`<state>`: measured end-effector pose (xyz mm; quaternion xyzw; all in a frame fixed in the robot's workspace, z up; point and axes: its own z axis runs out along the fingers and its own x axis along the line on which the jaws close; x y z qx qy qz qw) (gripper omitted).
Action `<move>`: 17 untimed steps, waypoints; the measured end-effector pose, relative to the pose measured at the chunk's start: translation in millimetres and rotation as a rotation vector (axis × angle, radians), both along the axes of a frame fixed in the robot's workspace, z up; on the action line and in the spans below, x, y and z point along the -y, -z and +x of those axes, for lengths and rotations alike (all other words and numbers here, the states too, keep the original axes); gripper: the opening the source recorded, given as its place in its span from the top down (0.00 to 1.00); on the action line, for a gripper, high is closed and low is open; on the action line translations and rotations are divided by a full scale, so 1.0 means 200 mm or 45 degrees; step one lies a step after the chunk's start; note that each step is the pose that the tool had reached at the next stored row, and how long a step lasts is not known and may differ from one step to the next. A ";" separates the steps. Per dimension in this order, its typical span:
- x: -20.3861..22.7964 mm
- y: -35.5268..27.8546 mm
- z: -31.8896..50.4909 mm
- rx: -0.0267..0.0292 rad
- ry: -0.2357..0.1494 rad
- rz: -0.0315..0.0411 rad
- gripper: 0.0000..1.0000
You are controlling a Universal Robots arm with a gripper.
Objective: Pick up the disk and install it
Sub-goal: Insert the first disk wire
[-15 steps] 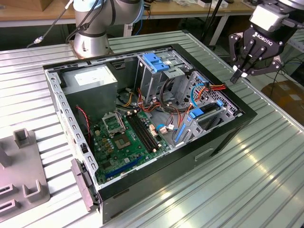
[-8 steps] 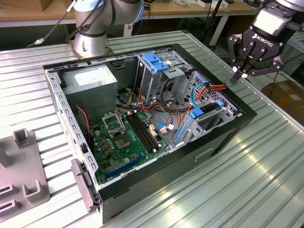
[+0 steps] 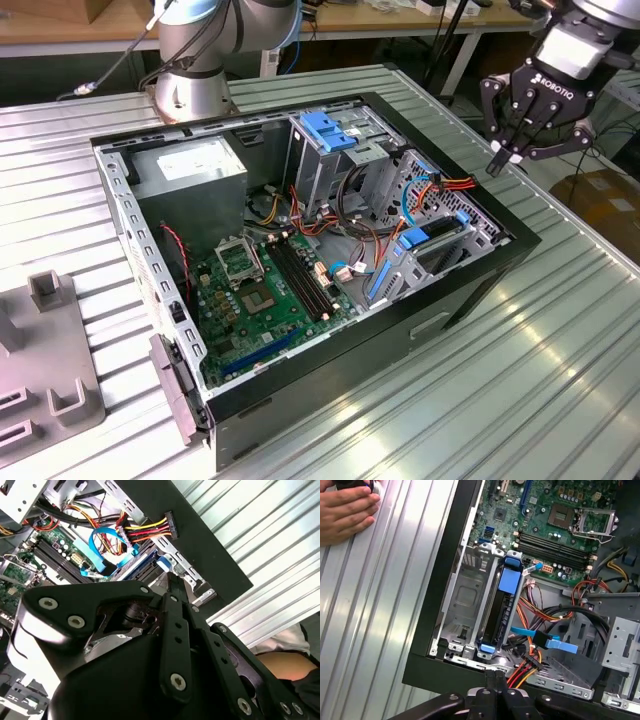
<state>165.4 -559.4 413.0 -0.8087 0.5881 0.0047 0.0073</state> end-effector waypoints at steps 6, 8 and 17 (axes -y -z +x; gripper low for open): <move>0.000 0.012 0.006 0.0010 -0.123 0.0003 0.90; 0.000 0.018 0.008 0.0022 -0.156 -0.0004 0.90; -0.046 0.052 0.073 0.0044 -0.233 -0.0069 0.90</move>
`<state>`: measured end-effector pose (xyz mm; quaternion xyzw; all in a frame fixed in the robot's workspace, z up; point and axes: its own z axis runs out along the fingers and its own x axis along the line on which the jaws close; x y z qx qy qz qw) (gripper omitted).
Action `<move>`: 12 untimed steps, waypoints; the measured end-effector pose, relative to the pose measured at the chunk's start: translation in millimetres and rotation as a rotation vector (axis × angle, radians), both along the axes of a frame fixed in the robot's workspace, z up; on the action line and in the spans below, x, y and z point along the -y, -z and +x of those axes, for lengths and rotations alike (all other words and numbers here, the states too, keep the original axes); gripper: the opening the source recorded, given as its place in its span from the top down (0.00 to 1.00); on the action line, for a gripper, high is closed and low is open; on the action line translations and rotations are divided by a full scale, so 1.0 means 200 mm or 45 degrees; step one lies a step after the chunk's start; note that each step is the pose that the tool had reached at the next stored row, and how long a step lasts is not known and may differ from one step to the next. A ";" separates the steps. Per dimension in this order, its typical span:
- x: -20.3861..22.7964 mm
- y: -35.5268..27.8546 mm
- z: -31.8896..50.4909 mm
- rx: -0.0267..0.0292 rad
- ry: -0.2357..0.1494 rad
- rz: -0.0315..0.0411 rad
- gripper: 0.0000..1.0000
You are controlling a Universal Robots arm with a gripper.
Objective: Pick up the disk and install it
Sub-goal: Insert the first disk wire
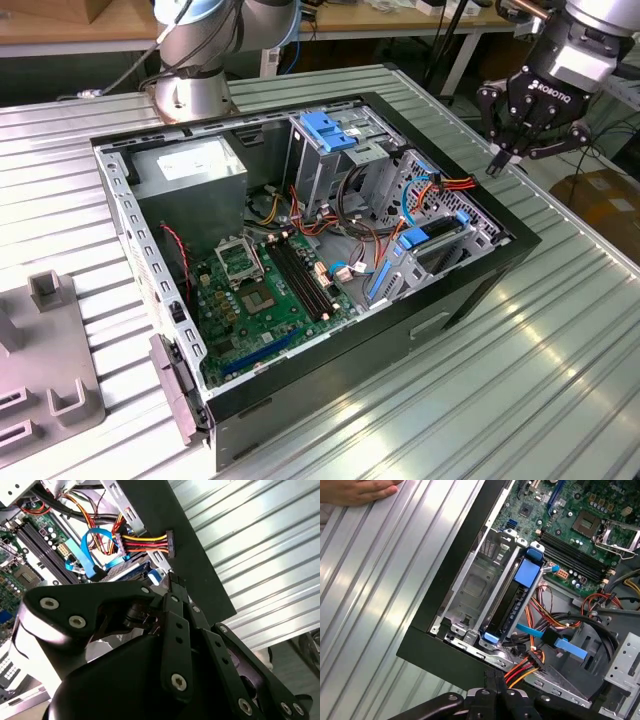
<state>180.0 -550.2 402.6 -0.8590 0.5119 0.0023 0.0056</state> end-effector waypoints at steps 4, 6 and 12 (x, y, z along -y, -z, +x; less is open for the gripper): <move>-0.022 0.006 0.017 0.0000 -0.023 0.0003 0.90; -0.023 0.011 0.017 0.0001 -0.053 0.0004 0.90; -0.024 0.029 0.020 0.0002 -0.178 0.0001 0.71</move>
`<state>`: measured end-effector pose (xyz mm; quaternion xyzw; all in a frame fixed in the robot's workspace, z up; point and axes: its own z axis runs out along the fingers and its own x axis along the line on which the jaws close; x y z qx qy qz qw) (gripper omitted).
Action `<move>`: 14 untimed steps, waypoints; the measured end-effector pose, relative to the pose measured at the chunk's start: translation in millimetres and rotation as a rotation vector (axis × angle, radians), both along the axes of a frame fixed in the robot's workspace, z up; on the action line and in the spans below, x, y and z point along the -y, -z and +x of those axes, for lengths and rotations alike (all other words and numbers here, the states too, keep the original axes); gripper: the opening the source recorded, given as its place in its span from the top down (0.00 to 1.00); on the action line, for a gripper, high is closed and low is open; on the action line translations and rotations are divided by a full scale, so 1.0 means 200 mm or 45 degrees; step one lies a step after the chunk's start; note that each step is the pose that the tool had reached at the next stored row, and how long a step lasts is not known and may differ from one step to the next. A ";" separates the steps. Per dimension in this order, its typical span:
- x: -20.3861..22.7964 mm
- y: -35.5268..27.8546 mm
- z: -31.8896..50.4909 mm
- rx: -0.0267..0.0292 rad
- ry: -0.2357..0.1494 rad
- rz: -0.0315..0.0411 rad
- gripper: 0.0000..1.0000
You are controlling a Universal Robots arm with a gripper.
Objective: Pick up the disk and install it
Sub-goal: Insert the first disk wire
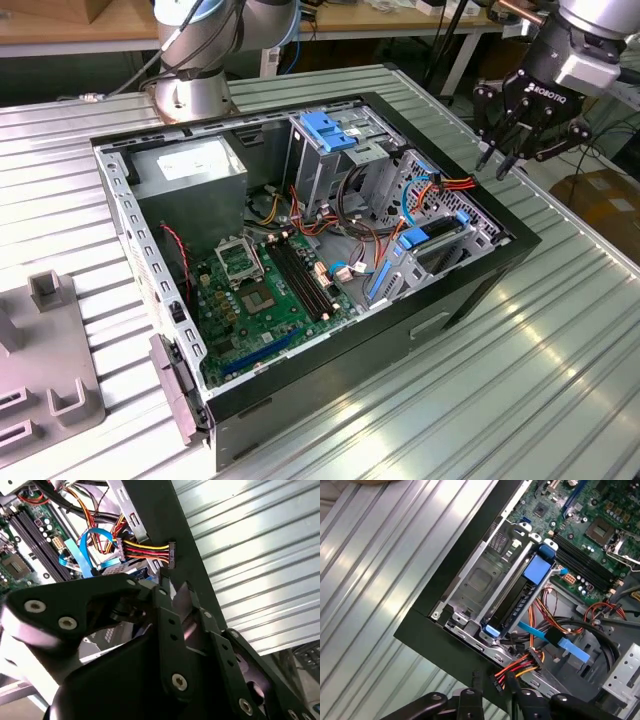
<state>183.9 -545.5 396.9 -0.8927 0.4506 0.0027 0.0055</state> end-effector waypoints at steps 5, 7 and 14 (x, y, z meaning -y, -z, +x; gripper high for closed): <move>0.000 0.024 0.006 0.0000 -0.136 0.0000 0.64; -0.008 0.038 0.020 0.0000 -0.160 -0.0001 0.64; -0.021 0.075 0.032 0.0000 -0.293 0.0000 0.64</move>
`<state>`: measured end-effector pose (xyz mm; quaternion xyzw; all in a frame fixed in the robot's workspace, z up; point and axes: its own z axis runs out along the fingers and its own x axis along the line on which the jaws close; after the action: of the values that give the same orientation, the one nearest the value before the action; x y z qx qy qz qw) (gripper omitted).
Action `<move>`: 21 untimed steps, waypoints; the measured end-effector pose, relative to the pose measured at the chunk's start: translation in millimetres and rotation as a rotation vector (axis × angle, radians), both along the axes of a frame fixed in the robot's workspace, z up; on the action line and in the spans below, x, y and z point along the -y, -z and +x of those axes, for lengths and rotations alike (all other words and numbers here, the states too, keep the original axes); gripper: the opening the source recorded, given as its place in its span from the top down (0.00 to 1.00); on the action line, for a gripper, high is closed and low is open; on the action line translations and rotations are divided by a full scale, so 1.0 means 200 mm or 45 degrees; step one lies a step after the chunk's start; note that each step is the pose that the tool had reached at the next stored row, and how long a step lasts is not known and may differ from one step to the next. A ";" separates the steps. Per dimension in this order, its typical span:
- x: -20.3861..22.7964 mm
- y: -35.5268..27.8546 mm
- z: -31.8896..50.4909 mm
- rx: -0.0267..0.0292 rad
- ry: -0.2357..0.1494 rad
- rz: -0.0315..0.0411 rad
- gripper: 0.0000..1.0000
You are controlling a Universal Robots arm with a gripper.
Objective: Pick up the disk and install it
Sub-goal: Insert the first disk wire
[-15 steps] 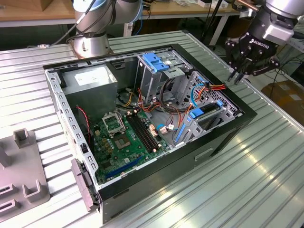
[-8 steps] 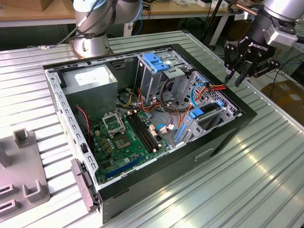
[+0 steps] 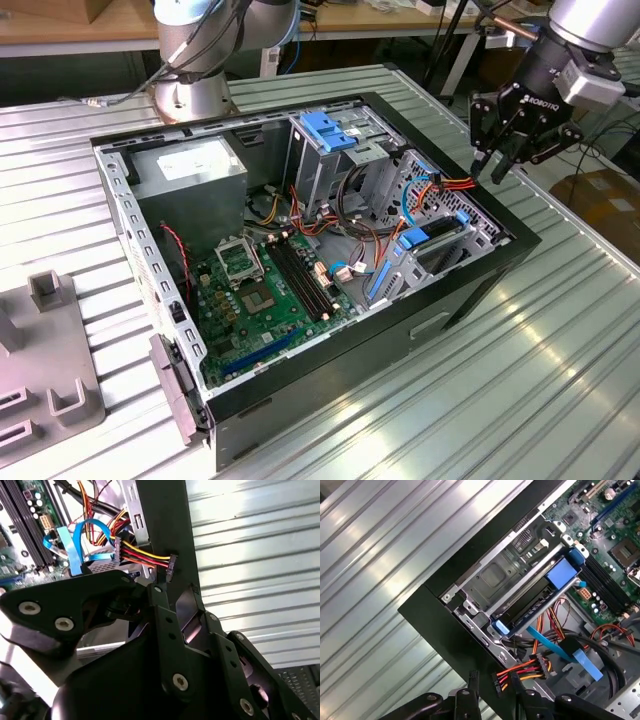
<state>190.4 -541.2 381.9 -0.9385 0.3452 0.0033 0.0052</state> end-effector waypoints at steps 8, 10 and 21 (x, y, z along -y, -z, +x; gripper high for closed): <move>-0.039 0.032 0.000 -0.0001 -0.073 0.0004 0.64; -0.039 0.041 0.000 0.0000 -0.114 0.0006 0.64; -0.041 0.074 0.001 0.0000 -0.225 0.0004 0.78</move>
<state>190.7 -532.9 367.1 -0.9653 0.2611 0.0038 0.0051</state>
